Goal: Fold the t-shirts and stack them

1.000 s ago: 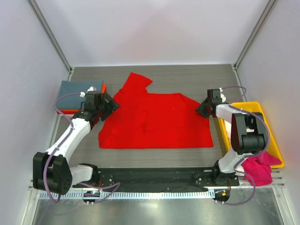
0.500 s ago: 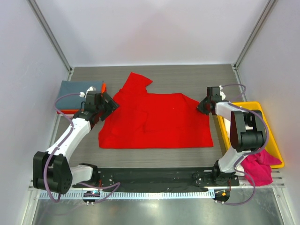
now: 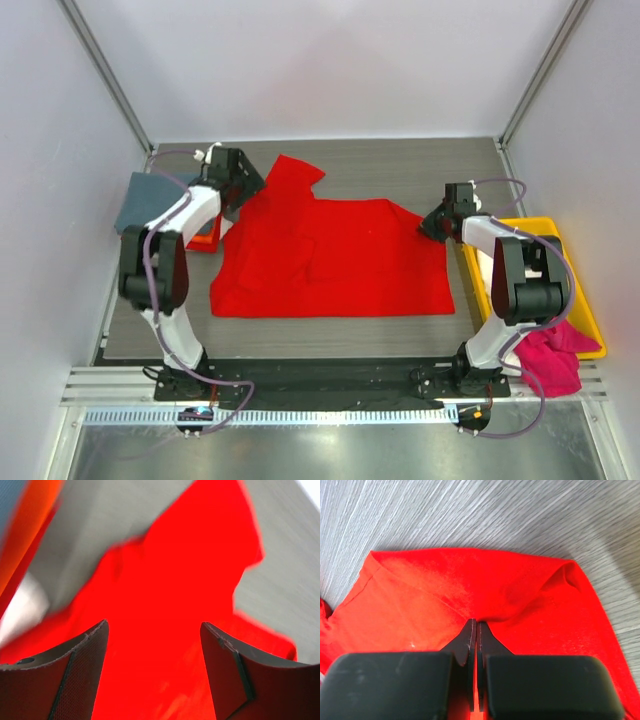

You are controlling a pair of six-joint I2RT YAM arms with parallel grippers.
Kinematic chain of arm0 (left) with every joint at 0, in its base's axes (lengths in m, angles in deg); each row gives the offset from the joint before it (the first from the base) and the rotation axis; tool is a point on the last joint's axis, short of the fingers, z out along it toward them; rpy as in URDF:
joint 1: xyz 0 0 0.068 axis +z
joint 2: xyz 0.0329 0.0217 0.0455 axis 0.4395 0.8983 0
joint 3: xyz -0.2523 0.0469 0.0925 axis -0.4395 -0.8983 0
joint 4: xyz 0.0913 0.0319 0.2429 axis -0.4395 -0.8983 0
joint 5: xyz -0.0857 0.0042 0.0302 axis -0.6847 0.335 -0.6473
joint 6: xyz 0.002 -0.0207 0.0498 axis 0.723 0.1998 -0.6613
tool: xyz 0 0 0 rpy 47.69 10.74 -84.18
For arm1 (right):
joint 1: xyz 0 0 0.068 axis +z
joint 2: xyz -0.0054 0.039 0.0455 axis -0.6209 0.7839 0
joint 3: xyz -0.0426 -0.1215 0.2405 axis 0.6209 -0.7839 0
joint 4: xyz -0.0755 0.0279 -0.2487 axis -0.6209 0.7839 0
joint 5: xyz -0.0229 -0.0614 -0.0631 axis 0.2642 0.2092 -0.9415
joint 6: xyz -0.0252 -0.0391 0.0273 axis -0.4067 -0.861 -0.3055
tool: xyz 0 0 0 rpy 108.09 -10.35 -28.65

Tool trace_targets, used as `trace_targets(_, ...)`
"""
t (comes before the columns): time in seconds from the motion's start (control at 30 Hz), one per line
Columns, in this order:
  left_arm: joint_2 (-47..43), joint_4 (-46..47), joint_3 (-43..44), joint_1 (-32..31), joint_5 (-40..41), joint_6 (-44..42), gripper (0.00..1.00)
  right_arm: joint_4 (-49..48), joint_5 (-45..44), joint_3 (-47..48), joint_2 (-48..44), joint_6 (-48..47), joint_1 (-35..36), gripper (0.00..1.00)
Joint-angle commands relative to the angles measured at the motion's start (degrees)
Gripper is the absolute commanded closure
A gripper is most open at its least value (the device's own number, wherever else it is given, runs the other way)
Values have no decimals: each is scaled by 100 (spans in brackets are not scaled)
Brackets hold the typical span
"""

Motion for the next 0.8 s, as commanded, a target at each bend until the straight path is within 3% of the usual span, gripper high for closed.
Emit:
trace_targets(0.0,1085,-145,1626,44,-106,-634,26,-136,262,181,-268,50,-18,99)
trace_targets(0.2,3142,-821,4369,79,-282,-855,30,-144,341,181,-233,-47,-18,99)
trace_targets(0.3,3871,-980,5295,105,-229,-978,29,-162,359,155,-251,-56,-18,99)
trace_targets(0.5,4577,-1077,6255,210,-623,-742,27,-276,438,120,-251,-56,-9,99)
trace_targets(0.77,4902,-1270,6397,263,-1108,-355,32,-364,517,102,-216,-12,-27,99)
